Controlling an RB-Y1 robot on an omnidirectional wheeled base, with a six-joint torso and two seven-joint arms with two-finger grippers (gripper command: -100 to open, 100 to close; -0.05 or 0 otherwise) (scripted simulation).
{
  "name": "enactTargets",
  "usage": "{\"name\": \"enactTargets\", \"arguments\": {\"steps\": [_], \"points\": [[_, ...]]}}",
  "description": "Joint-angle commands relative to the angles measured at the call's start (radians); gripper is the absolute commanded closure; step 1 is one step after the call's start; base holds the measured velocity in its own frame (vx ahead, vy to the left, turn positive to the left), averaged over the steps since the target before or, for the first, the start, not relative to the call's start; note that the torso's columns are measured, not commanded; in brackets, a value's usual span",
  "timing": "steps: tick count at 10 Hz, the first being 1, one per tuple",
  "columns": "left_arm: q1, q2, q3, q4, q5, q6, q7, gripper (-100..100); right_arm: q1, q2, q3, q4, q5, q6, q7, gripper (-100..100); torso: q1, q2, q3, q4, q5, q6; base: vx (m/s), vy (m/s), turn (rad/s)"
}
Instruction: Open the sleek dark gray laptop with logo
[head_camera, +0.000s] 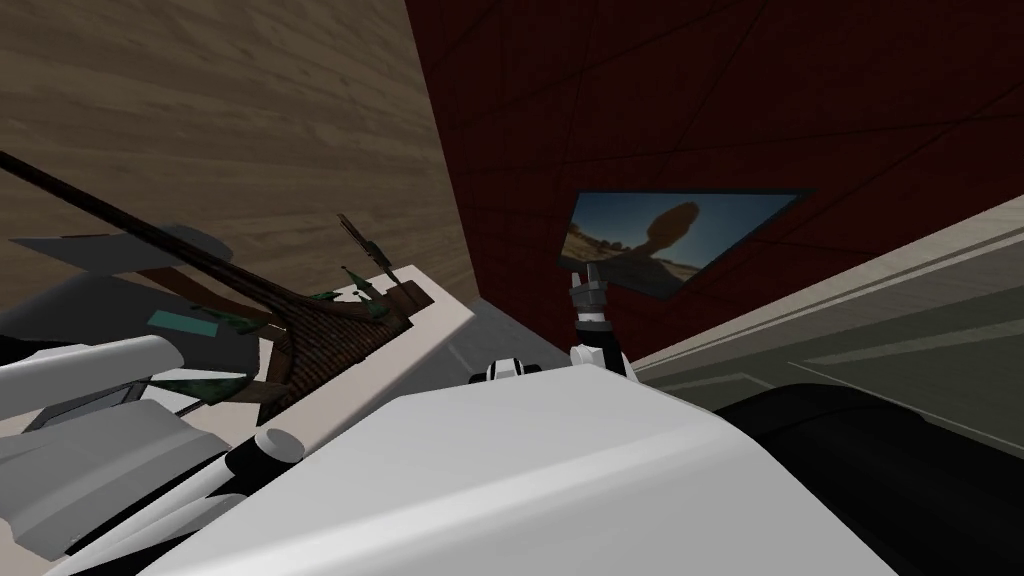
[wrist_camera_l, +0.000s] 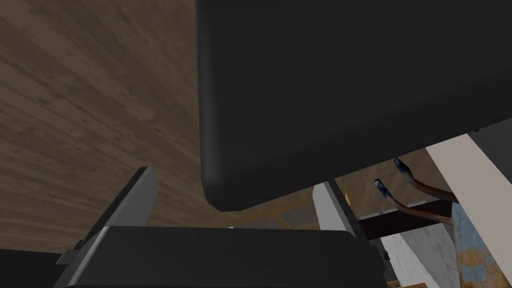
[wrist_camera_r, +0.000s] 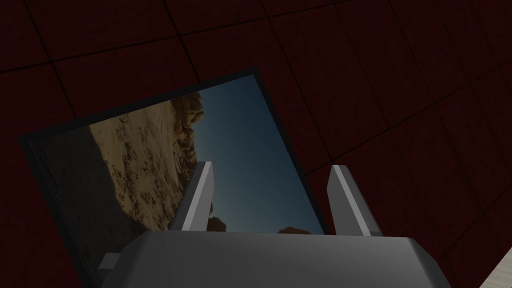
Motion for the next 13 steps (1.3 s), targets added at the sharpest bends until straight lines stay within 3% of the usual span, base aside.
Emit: {"name": "enactTargets", "arguments": {"steps": [1,3,4,5,9,10,12,13], "points": [[-0.006,-0.012,0.003,-0.006,-0.026,0.004,0.008,100,0.000,0.000,0.000,0.000,0.000,0.000,0.000,0,-0.002,0.003,0.002,0.001,-0.001,0.000,-0.046,-0.007,-0.160],[-0.016,-0.028,0.008,-0.012,-0.064,0.011,0.019,100,-0.001,0.000,0.000,0.000,0.000,0.000,0.000,0,-0.005,0.007,0.005,0.002,0.000,0.001,-0.106,-0.030,-0.148],[-0.012,-0.022,0.007,-0.012,-0.052,0.008,0.014,100,-0.001,0.000,0.000,0.000,0.000,0.000,0.000,0,-0.005,0.005,0.004,0.001,0.000,0.000,-0.048,-0.019,-0.035],[-0.044,-0.032,0.032,-0.009,-0.017,0.039,0.045,100,0.000,0.000,0.000,0.000,0.000,0.000,0.000,0,-0.002,0.001,0.001,0.001,-0.001,-0.002,-0.085,0.078,0.040],[-0.106,-0.048,0.084,-0.002,0.057,0.099,0.103,100,-0.001,0.000,0.000,0.000,0.000,0.000,0.000,0,0.011,0.003,0.003,0.000,0.008,-0.004,-0.119,0.129,0.012],[-0.099,-0.041,0.075,-0.011,0.051,0.086,0.092,100,-0.001,0.000,0.000,0.000,0.000,0.000,0.000,0,0.012,0.001,0.002,-0.001,0.009,-0.005,-0.042,0.042,-0.007],[-0.149,-0.042,0.055,0.045,0.107,0.062,0.109,100,0.000,0.000,0.000,0.000,0.000,0.000,0.000,0,0.005,-0.005,-0.001,-0.003,0.007,-0.003,0.005,0.018,0.272],[-0.149,-0.042,0.055,0.058,0.107,0.062,0.109,100,0.000,0.000,0.000,0.000,0.000,0.000,0.000,0,0.005,-0.004,-0.001,-0.003,0.007,-0.002,0.017,0.003,0.164]]}}
